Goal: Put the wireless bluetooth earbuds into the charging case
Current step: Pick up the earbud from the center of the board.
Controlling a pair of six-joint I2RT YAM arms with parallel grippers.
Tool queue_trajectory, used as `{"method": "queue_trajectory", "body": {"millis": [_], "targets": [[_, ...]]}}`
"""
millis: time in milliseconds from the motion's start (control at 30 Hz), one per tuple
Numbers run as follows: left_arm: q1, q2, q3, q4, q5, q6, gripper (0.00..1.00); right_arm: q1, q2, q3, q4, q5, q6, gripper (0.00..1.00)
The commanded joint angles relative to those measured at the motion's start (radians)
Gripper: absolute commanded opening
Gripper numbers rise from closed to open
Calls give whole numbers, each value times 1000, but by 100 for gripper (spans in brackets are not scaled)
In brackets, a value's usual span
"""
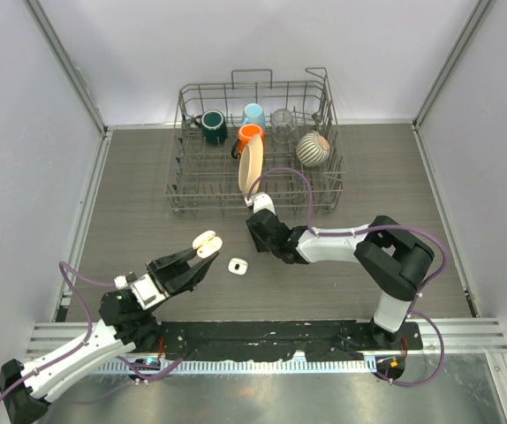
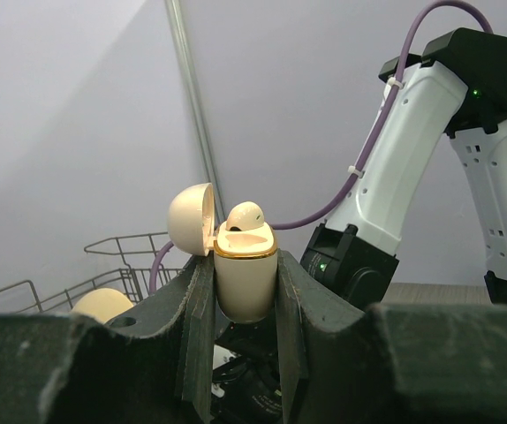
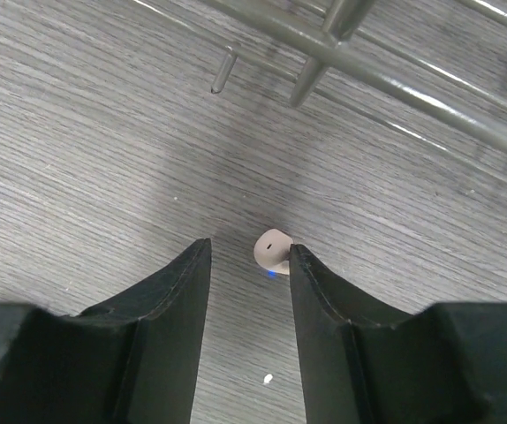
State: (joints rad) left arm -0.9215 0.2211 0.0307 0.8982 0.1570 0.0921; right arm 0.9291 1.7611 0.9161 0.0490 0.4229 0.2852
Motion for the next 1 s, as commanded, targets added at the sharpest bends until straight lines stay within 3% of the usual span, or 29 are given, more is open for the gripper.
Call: {"method": "queue_trajectory", "body": {"millis": [0,267,400,767,967], "targets": [[1,-11,-66,15,-16,21,0,-21,9,18,35,-7,11,45],[1,-12,-64,16,-16,20,0,-30,12,-10,28,-18,55,33],[0,-14,-64,15,-16,18,0,-30,-5,-31,6,-19,95,16],[1,-23,-68,7,-24,20,0,-23,-198,-163,-43,-32,268,11],[1,-23,-66,4,-28,24,0,-7,-319,-192,-266,19,471,11]]}}
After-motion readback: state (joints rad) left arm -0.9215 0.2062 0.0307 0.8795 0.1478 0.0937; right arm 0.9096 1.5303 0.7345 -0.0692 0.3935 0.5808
